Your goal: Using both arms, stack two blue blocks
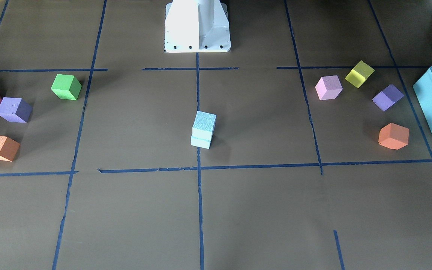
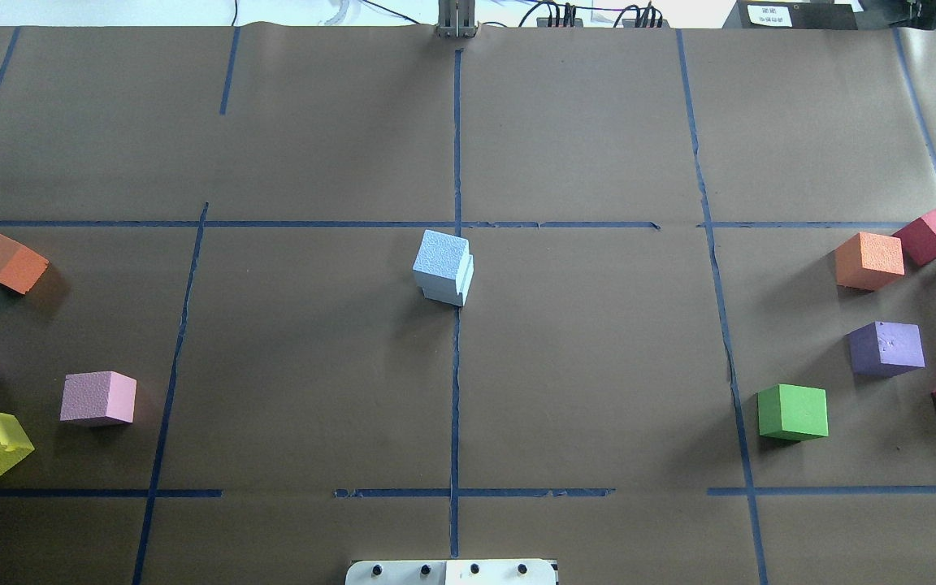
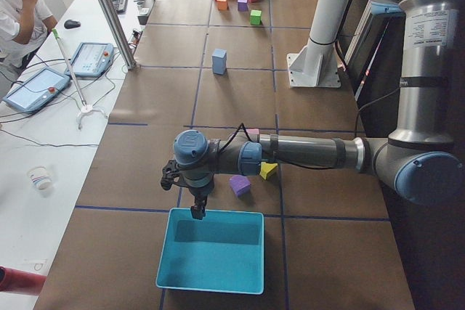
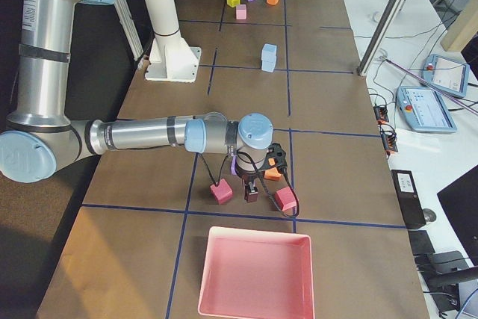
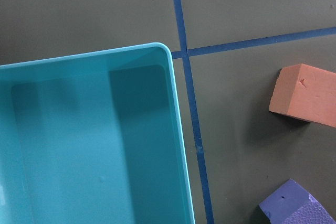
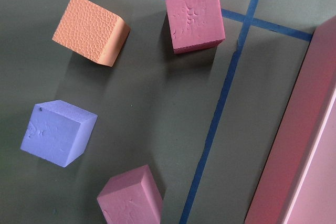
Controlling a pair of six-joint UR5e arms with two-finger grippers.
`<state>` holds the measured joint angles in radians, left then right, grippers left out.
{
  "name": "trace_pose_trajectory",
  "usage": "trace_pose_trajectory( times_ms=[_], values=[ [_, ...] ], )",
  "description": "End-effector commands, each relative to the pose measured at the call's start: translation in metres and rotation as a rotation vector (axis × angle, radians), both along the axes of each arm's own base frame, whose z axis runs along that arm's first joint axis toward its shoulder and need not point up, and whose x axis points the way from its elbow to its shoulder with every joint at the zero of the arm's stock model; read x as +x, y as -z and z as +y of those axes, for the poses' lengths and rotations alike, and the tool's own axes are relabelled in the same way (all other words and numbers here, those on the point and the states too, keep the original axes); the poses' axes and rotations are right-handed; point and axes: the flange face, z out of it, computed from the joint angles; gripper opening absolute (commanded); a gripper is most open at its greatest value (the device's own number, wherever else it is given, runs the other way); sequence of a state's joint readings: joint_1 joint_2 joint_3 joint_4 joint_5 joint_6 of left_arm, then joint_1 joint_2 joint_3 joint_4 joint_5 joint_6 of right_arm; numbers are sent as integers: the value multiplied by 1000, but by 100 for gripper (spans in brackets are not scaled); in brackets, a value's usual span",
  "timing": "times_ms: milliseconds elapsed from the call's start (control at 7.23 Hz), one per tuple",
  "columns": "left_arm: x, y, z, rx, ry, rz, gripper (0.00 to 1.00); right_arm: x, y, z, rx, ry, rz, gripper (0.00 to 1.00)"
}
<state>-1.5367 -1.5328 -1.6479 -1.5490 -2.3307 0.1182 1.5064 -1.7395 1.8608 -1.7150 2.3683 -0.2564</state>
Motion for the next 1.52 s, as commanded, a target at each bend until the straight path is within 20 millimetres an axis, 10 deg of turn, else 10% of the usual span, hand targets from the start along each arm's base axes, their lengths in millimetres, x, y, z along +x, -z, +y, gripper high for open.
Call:
trace_pose_trajectory(
  times_ms=[0, 1383],
  values=[
    [-3, -1, 13, 1, 7, -8, 100, 1, 0, 0, 0, -2, -2, 100],
    [-11, -25, 50, -38, 6, -92, 100, 0, -1, 1, -1, 1, -2, 100]
  ],
)
